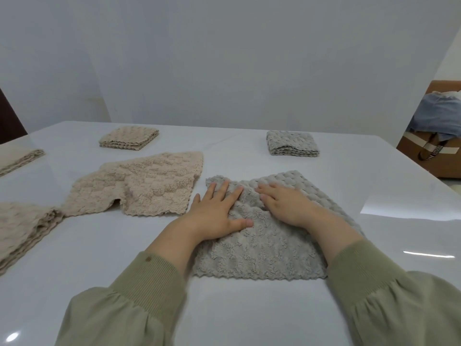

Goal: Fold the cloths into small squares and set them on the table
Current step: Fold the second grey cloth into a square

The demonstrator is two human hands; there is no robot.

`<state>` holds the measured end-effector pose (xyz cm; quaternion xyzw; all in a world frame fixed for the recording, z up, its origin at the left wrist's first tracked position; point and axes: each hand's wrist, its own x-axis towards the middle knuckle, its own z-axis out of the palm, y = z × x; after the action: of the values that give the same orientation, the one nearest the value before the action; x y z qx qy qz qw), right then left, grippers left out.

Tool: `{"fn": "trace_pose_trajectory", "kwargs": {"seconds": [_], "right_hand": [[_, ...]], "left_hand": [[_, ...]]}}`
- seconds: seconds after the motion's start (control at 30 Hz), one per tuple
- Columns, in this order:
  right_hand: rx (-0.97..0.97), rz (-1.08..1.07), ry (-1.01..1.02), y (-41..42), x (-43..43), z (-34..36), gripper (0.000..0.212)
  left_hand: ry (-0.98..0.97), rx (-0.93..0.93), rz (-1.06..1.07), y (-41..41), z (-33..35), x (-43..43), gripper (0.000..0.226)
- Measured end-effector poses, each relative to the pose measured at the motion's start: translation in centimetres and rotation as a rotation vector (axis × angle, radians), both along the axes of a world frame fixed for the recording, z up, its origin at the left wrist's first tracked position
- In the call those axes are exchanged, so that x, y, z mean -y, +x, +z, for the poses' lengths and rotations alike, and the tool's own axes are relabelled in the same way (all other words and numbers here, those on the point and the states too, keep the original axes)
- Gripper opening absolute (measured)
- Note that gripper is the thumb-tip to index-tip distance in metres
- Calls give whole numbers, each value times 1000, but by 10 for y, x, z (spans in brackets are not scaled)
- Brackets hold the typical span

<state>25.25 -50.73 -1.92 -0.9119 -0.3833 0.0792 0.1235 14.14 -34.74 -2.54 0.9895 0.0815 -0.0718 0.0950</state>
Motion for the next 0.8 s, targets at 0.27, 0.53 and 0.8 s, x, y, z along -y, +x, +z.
{"fn": "trace_pose_trajectory", "kwargs": {"seconds": [0.27,0.53,0.8], "right_hand": [[1,-189,-89,19,-6,2,49],[-26,-294,-119,27,-5,8,62],[132,-238,-214,-33,28,-7,66]], "left_hand": [[7,-30,6,-2,0,-1,88],[24,-68,46,-4,2,-5,89],[9,91,-136,-13,2,20,72]]}}
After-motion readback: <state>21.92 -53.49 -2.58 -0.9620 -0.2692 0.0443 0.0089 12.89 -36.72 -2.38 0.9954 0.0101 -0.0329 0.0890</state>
